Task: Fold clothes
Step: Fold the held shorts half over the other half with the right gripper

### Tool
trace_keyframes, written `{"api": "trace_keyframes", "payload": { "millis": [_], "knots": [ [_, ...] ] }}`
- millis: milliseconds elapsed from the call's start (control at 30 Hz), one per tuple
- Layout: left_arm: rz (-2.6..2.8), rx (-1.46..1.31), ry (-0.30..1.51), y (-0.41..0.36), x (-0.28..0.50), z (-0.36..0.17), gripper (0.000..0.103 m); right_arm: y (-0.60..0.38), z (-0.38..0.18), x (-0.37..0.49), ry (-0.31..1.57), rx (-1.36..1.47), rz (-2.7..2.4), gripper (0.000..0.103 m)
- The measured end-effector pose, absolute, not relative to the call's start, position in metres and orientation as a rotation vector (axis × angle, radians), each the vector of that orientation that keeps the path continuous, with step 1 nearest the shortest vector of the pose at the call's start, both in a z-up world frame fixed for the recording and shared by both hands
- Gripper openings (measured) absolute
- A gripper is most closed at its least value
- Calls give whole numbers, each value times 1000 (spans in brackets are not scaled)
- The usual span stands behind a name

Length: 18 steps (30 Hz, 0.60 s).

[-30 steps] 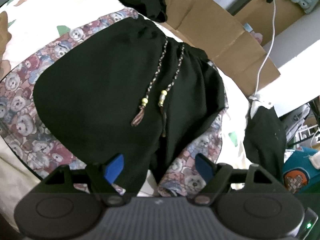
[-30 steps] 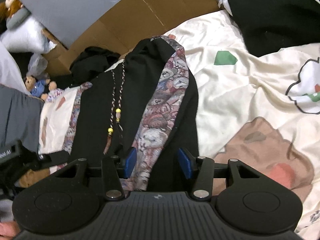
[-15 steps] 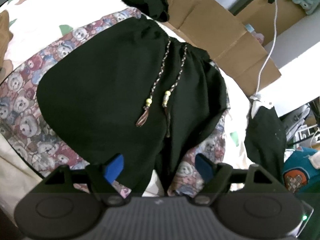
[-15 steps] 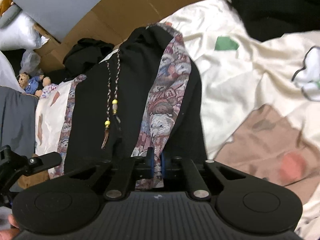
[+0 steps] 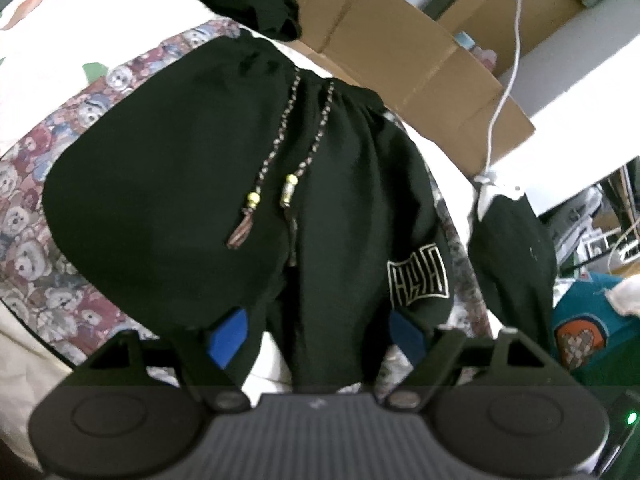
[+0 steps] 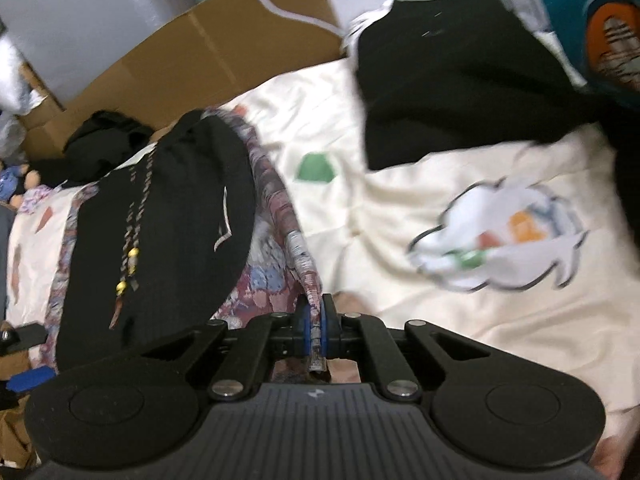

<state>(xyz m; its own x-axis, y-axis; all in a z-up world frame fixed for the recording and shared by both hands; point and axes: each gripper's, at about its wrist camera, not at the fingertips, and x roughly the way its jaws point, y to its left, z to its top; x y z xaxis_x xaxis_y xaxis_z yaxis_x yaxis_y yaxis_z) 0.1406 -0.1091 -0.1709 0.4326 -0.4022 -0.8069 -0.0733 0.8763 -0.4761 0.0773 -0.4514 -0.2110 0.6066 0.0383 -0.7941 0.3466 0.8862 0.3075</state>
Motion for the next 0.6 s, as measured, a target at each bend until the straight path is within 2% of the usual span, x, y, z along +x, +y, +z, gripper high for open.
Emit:
{"api": "trace_keyframes", "payload": {
  "millis": [233, 600],
  "knots": [
    [-233, -415, 1161, -124, 142, -178, 81, -473, -187, 84, 888, 401, -241, 4],
    [-231, -319, 1273, -141, 147, -212, 81, -488, -186, 86, 910, 380, -310, 4]
  ]
}}
